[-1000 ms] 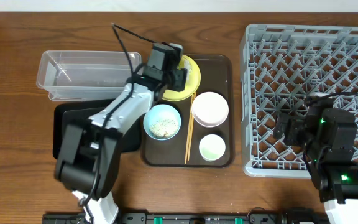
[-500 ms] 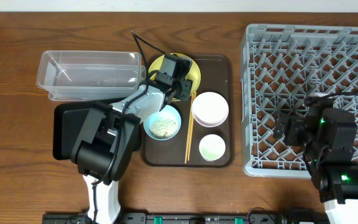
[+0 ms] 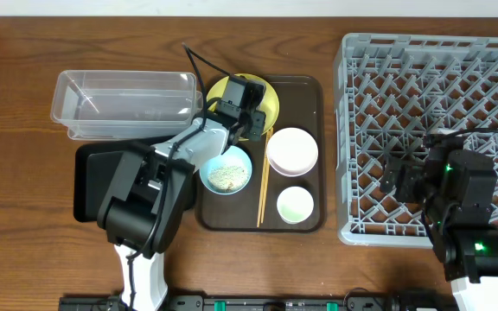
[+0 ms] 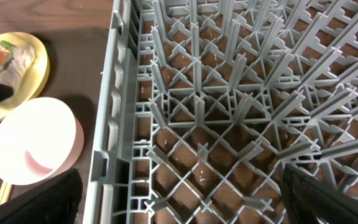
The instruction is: Sort waste into correct bins and load items into the dishwasher rack
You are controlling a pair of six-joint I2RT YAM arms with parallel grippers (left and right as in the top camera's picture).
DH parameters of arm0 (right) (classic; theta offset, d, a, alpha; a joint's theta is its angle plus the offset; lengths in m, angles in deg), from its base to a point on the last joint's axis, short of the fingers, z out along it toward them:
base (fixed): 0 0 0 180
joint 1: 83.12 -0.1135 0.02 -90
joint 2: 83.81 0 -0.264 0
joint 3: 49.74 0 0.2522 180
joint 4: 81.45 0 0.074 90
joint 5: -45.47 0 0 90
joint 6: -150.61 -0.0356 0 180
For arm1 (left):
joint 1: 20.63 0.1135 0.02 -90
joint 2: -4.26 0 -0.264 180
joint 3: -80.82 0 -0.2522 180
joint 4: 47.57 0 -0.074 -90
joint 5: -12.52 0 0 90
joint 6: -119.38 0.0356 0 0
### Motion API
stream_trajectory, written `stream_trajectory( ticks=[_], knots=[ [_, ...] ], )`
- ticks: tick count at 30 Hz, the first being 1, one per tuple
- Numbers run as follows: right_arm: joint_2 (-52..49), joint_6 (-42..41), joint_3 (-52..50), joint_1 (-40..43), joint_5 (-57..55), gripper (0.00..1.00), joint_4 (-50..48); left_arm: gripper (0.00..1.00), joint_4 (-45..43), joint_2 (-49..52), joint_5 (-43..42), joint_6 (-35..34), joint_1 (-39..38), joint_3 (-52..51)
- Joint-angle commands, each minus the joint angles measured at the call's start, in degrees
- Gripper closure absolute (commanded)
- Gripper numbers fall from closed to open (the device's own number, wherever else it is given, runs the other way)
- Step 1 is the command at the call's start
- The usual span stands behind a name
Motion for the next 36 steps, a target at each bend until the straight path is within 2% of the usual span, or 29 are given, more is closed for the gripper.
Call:
stream_trajectory(
  ticks=[1, 5, 10, 14, 20, 21, 22, 23, 26, 29, 32, 34, 36],
  knots=[
    [0.1, -0.9, 1.2, -0.8, 0.3, 0.01, 0.2, 0.94, 1.7, -6.9, 0.6, 0.3, 0.2, 0.3],
    [0.1, -0.9, 1.2, -0.8, 0.3, 0.01, 0.2, 0.94, 7.6, -14.2, 1.7, -1.4, 1.8, 0.3],
    [0.1, -0.8, 1.2, -0.8, 0.3, 0.01, 0.1, 0.94, 14.4, -20.6, 5.6, -13.2, 7.7, 0.3],
    [0.1, -0.9, 1.2, -0.8, 0.3, 0.01, 0.1, 0.94, 16.9, -22.1, 5.5, -21.0, 14.4, 0.3],
    [0.1, -0.9, 1.2, -0.8, 0.3, 0.01, 0.1, 0.93, 17.1, -21.0, 5.5, -25.7, 21.4, 0.2],
    [0.1, -0.9, 1.2, -0.8, 0.3, 0.01, 0.1, 0.87, 17.2, -21.0, 5.5, -25.7, 21.7, 0.2],
    [0.1, -0.9, 1.2, -0.8, 0.3, 0.01, 0.1, 0.73, 17.4, -21.0, 5.5, -25.6, 21.8, 0.2],
    [0.1, -0.9, 1.2, -0.8, 0.3, 0.01, 0.1, 0.64, 17.6, -21.0, 5.5, -25.6, 21.8, 0.2],
    [0.1, -0.9, 1.2, -0.8, 0.3, 0.01, 0.1, 0.54, 17.5, -21.0, 4.3, -25.6, 21.8, 0.2],
    [0.1, -0.9, 1.2, -0.8, 0.3, 0.01, 0.1, 0.52, 16.7, -21.7, -1.2, -23.4, 21.7, 0.2],
    [0.1, -0.9, 1.2, -0.8, 0.3, 0.01, 0.1, 0.52, 14.3, -22.4, -9.6, -12.6, 20.4, 0.2],
    [0.1, -0.9, 1.2, -0.8, 0.3, 0.01, 0.1, 0.51, 13.6, -22.4, -11.4, -5.2, 18.5, 0.2],
    [0.1, -0.9, 1.2, -0.8, 0.3, 0.01, 0.1, 0.45, 13.8, -22.3, -11.3, 3.2, 16.2, 0.2]
  ],
)
